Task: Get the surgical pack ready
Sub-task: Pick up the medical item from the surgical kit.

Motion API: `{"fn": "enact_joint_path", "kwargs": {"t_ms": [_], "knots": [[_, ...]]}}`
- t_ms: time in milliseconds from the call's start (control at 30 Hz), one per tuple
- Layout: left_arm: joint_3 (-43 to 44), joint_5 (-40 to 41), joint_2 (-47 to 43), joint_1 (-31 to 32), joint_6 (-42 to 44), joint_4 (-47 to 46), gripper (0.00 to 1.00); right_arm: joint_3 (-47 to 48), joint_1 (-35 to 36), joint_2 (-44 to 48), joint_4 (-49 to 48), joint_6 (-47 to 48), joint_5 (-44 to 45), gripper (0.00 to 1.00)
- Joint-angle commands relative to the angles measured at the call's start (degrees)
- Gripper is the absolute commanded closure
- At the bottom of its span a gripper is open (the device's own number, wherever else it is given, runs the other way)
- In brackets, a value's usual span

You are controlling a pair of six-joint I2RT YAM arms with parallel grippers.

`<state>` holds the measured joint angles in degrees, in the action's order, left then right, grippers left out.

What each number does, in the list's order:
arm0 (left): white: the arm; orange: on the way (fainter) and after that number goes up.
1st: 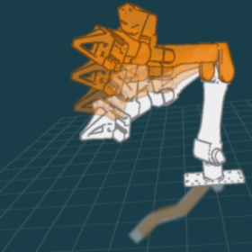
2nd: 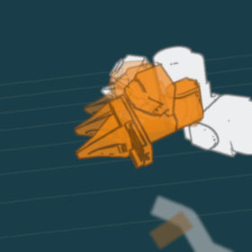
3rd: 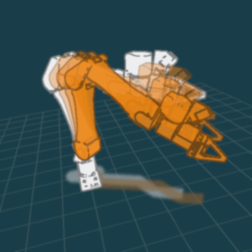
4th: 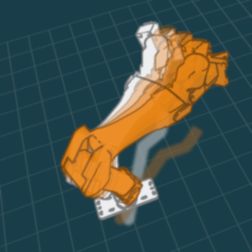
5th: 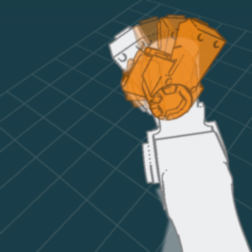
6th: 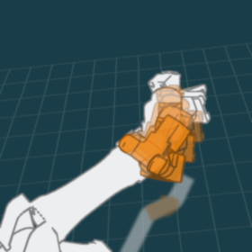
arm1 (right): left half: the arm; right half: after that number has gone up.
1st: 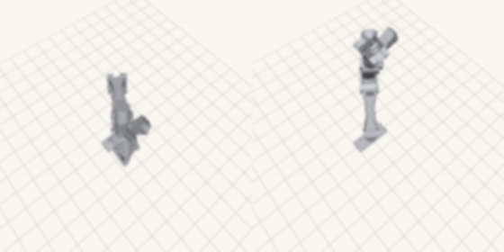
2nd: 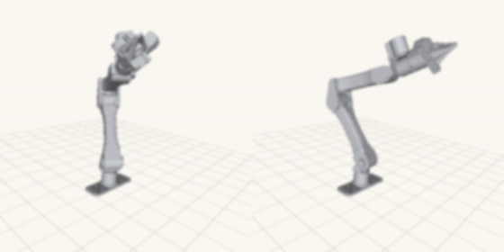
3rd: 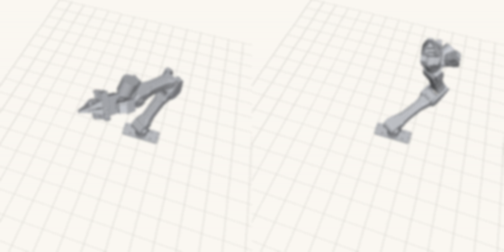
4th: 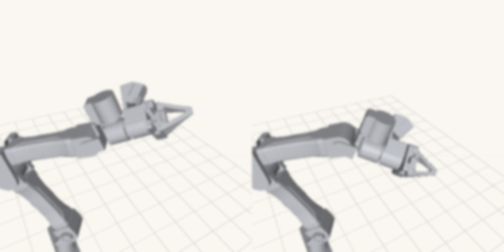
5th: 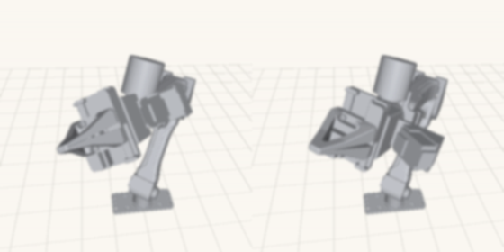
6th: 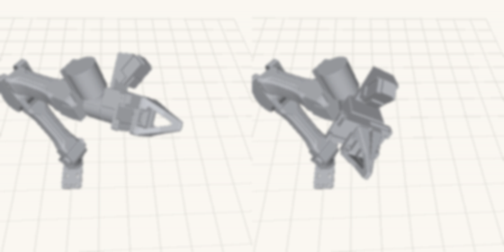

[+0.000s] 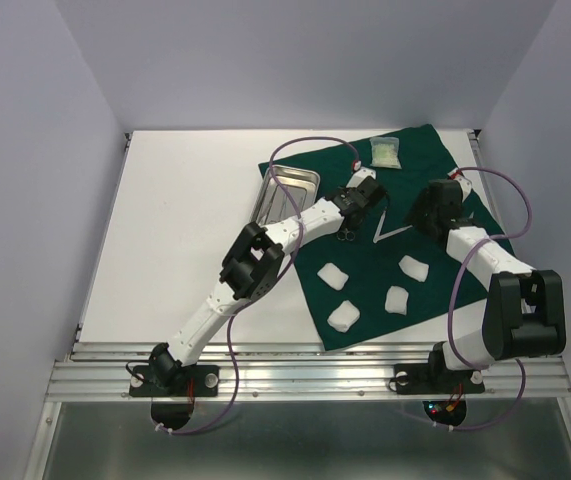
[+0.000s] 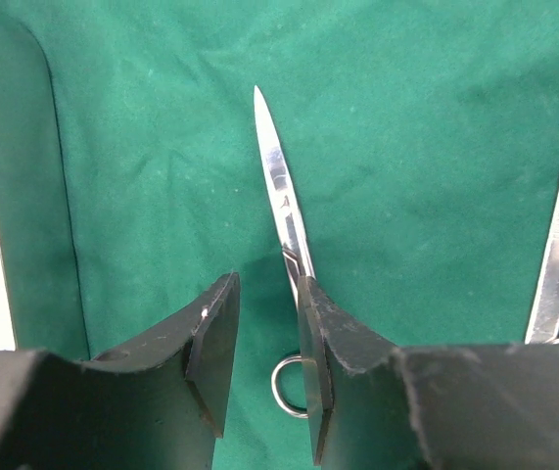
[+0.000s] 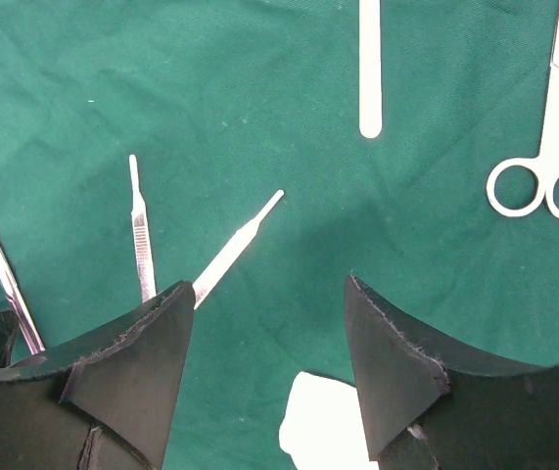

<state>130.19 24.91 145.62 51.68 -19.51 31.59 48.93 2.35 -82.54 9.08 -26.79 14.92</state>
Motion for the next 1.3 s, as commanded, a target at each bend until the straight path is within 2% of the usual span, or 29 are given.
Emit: {"fn": "enact_joint_path", "kwargs": {"t_ms": [0, 267, 500, 733, 1033, 1267], "knots": [[0.2, 0.5, -5.4, 0.3, -1.4, -2.1, 0.58, 0.2, 0.1, 1.1, 0.6, 0.6, -0.2, 0.32], [0.9, 0.3, -4.6, 0.2, -3.0, -2.9, 0.56, -0.4, 0.1, 0.8, 0.7, 0.9, -0.2, 0.32], [4.0, 0.8, 0.8, 0.2, -4.1, 0.0, 0.56, -0.8, 0.1, 1.1, 0.7, 0.9, -0.8, 0.32], [0.6, -0.9, 0.6, -0.3, -5.5, -1.8, 0.66, -1.4, 0.1, 1.9, 0.8, 0.6, -0.7, 0.32], [-0.1, -2.4, 0.8, -0.7, -5.0, -2.1, 0.68, -0.3, 0.1, 2.0, 1.3, 0.8, -0.9, 0.32], [-0.5, -3.6, 2.7, -1.1, -5.1, -1.4, 0.63, -0.3, 0.1, 2.4, 1.4, 1.0, -0.6, 0.32]]}}
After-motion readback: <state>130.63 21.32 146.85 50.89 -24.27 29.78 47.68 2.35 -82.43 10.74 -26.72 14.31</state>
